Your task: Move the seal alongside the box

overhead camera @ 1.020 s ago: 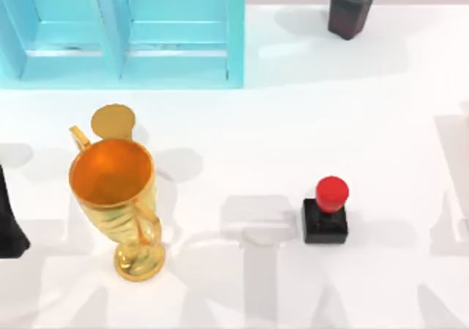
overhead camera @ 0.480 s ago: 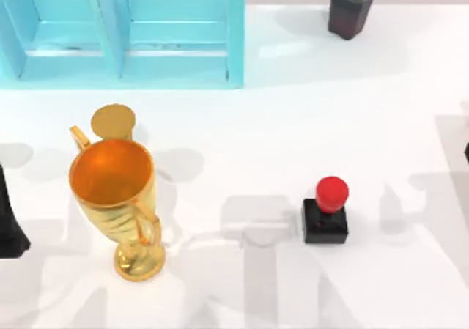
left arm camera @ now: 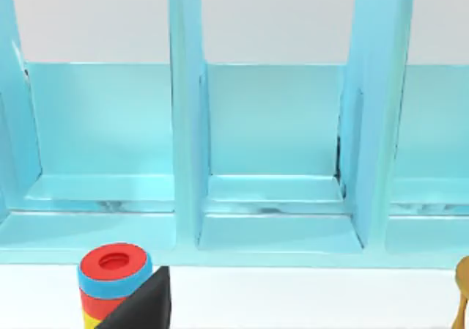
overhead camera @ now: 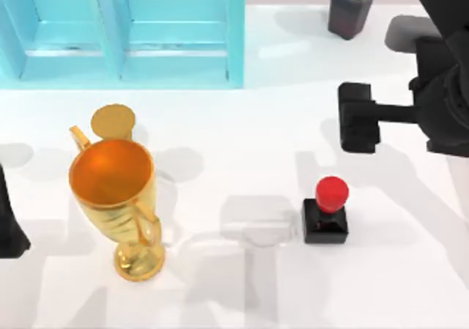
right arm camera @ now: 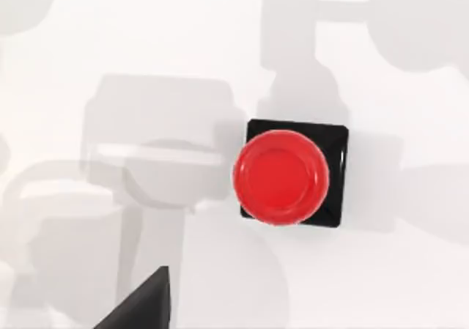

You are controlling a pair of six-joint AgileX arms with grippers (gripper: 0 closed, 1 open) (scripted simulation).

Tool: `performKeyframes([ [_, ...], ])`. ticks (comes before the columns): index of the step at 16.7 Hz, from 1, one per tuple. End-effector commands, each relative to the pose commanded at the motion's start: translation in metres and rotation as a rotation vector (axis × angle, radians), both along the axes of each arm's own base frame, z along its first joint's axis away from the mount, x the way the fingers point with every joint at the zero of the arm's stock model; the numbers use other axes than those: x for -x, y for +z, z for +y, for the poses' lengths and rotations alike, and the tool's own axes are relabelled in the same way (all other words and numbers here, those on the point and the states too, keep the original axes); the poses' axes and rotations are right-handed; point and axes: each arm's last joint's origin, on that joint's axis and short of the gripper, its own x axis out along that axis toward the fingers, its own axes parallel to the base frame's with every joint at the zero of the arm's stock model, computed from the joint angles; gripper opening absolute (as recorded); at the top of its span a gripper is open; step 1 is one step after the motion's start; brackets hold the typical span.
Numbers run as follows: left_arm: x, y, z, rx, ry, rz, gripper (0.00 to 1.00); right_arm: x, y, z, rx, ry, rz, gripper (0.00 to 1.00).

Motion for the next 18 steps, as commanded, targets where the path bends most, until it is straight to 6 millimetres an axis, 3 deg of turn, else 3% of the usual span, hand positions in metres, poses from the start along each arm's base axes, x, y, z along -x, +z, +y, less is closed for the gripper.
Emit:
performKeyframes([
  [4, 0.0, 0.0, 0.0, 0.0, 0.0, 0.0, 1.0, -0.044, -0.021, 0.046, 0.124, -0.019, 0.238, 1.0],
  [7, 0.0, 0.0, 0.0, 0.0, 0.0, 0.0, 1.0, -0.064, -0.035, 0.064, 0.187, -0.038, 0.344, 1.0],
  [16, 0.0, 0.0, 0.0, 0.0, 0.0, 0.0, 1.0, -0.072, -0.043, 0.068, 0.212, -0.051, 0.388, 1.0],
  [18, 0.0, 0.0, 0.0, 0.0, 0.0, 0.0, 1.0, -0.073, -0.054, 0.069, 0.216, -0.049, 0.392, 1.0],
])
